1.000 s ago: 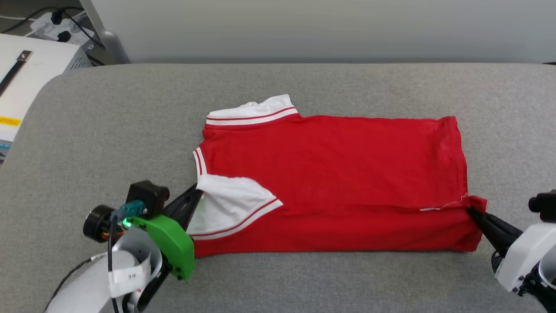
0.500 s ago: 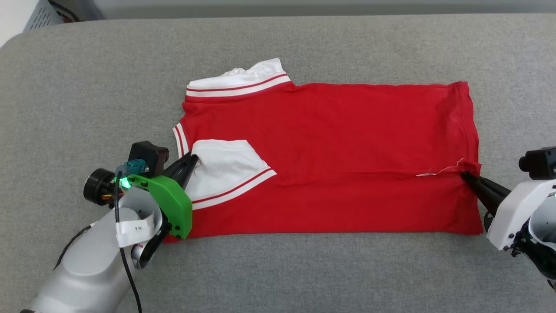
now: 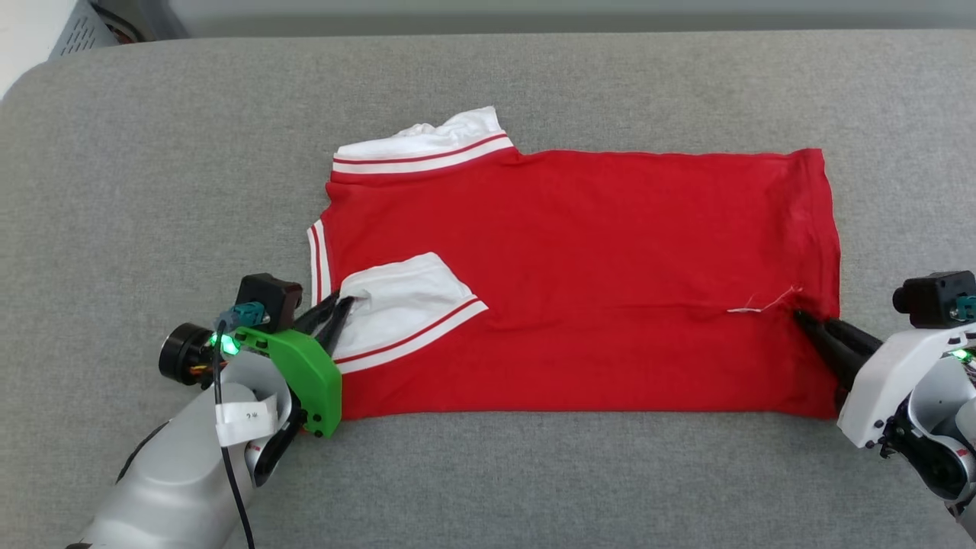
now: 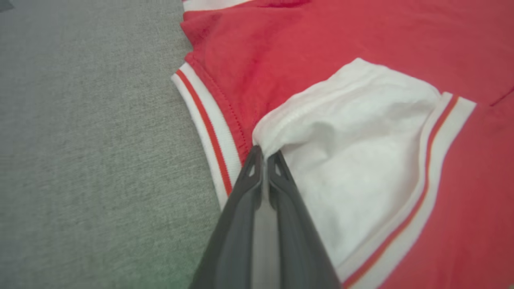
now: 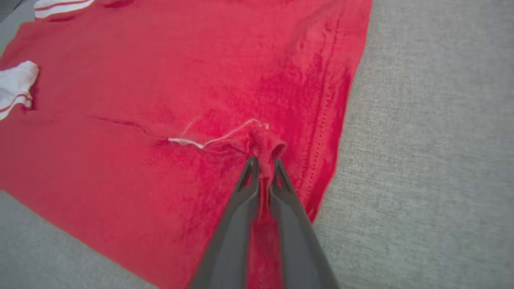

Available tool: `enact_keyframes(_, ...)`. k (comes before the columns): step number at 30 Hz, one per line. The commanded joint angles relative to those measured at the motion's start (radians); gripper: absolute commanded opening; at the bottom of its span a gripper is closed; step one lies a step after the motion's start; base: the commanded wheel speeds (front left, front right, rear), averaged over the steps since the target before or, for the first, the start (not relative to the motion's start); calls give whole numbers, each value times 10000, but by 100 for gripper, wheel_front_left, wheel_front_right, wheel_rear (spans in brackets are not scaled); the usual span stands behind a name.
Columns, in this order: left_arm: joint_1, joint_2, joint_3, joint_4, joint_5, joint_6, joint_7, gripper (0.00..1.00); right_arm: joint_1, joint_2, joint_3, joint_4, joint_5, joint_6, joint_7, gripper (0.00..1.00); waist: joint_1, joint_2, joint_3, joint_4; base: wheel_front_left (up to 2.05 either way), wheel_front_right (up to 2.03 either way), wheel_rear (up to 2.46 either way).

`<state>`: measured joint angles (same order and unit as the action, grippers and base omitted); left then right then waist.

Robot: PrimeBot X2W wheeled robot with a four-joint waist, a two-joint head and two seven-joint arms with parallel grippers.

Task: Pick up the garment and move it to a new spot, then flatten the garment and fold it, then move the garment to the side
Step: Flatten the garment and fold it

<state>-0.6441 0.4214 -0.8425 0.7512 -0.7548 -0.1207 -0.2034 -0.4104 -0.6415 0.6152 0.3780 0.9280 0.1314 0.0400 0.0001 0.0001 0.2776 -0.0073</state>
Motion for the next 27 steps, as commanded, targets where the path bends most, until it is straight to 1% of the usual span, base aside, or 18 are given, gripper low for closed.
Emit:
enact_keyframes(1,-38,52,-34,121,-126,-44,-70,100,135,-56,-82,-35,32,-7,-220,100,-1,-1,-342,151,0,0,0)
enact_keyframes(7,-378,470,56,-263,-33,-54,-176,100,757,-260,-560,-415,-66,-7,-859,100,-1,-1,-1044,337,0,0,0)
enact_keyframes(10,-592,759,61,-706,-116,-62,218,100,1089,-365,-843,-724,-153,-7,-943,100,-1,-1,-1300,394,0,0,0)
enact_keyframes(12,-730,932,53,-1052,-316,-72,683,100,1300,-419,-1039,-911,-212,-7,-932,100,-1,-1,-1422,439,0,0,0)
enact_keyframes(14,-877,1095,22,-1432,-663,-84,1371,100,1491,-454,-1221,-1091,-286,-7,-887,100,-1,-1,-1512,476,0,0,0)
enact_keyframes(16,-1011,1284,-134,-1783,-1066,-91,2363,100,1650,-443,-1393,-1230,-375,-7,-829,100,-1,-1,-1595,499,0,0,0)
enact_keyframes(19,-1153,1554,-493,-2342,-1850,-95,4116,100,1845,-365,-1619,-1359,-530,-7,-705,100,-1,-1,-1702,520,0,0,0)
enact_keyframes(21,-1200,1742,-777,-2710,-2565,-96,5518,100,1962,-269,-1773,-1439,-636,-7,-591,100,-1,-1,-1754,525,0,0,0)
enact_keyframes(25,-1227,2050,-1242,-3116,-3375,-97,7299,100,2087,-76,-1995,-1585,-805,-7,-400,100,-1,-1,-1761,488,0,0,0)
enact_keyframes(26,-1137,2112,-1487,-3119,-3711,-98,8045,100,2130,58,-2110,-1662,-904,-7,-273,100,-1,-1,-1694,437,0,0,0)
enact_keyframes(27,-1093,2112,-1544,-3056,-3800,-98,8213,100,2128,112,-2148,-1685,-929,-7,-224,100,-1,-1,-1642,408,0,0,0)
